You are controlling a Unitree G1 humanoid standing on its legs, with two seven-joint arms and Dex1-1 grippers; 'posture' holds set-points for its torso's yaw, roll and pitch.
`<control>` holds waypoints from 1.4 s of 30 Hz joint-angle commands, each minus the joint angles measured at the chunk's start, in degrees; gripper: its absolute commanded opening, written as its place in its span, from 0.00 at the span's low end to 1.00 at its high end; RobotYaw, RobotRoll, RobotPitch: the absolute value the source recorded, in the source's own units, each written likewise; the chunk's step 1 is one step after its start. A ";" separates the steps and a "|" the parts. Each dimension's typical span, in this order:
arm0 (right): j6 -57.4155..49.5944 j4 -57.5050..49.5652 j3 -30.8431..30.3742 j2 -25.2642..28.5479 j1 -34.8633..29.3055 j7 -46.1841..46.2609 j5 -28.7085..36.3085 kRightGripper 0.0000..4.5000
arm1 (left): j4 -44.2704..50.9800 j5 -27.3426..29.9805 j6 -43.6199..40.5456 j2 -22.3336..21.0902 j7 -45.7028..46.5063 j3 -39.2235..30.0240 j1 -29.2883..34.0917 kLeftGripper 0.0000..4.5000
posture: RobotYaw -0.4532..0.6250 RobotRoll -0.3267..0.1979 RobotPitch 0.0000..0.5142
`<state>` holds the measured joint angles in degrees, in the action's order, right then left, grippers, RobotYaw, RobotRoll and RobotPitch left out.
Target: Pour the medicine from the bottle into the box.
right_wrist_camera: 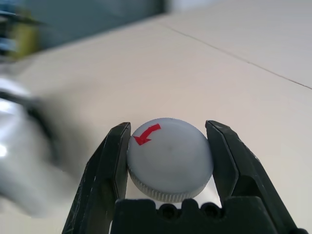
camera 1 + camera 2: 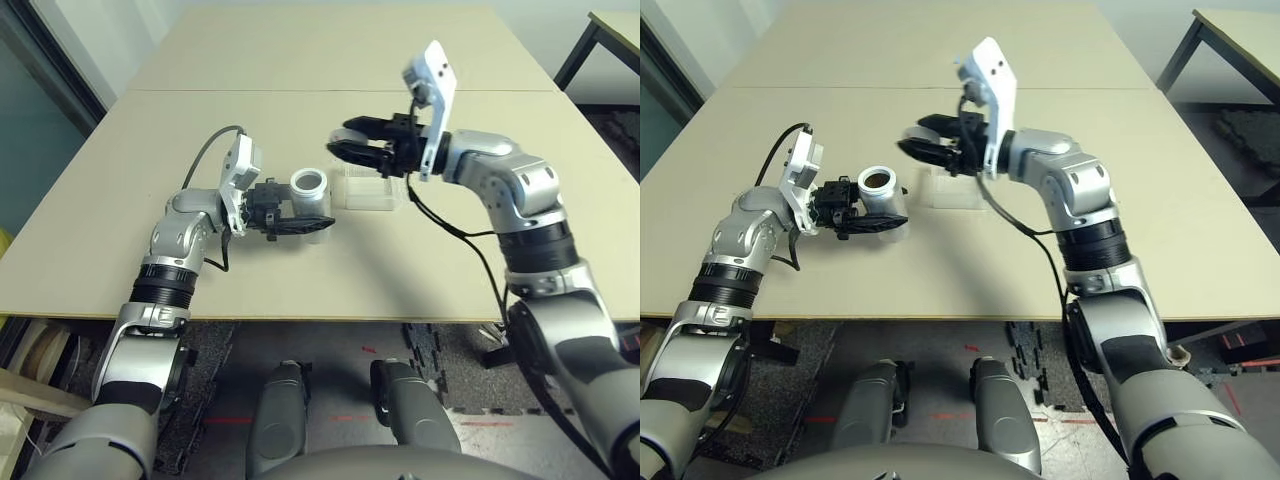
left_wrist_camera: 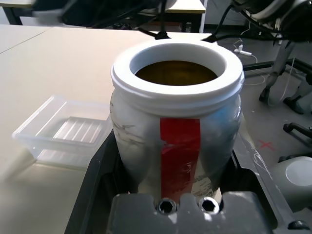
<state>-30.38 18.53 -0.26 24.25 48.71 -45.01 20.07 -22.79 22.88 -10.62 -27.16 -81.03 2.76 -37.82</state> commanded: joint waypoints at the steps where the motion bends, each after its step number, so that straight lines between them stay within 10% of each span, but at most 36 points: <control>1: 5.70 7.02 1.75 3.08 -2.89 0.20 -3.20 0.57 | -0.20 -0.15 0.29 -0.19 0.30 -0.28 -0.82 0.57 | 0.36 0.62 0.23; 12: 28.84 26.87 6.73 1.97 -10.00 14.95 -10.00 0.57 | -1.27 -0.26 1.10 -0.08 0.84 -0.35 -1.61 0.57 | 0.37 0.62 0.24; 25: 31.58 32.37 6.84 -1.45 -10.79 17.90 -12.10 0.57 | -5.35 -1.84 7.31 1.50 5.70 -1.96 -4.85 0.57 | 0.37 0.62 0.24; 31: 27.74 27.96 5.63 -0.14 -10.46 11.87 -11.78 1.00 | -7.51 -4.15 10.55 1.92 7.84 -1.21 -5.62 0.57 | 0.37 0.62 0.24; 42: 17.36 8.63 4.05 3.01 -11.99 0.60 -8.85 1.00 | -22.30 -18.64 21.53 5.40 25.05 2.47 -15.31 0.57 | 0.35 0.62 0.23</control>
<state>-11.77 29.03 4.85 26.65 37.88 -43.73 10.84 -42.90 7.27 7.11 -22.19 -58.87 4.05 -51.43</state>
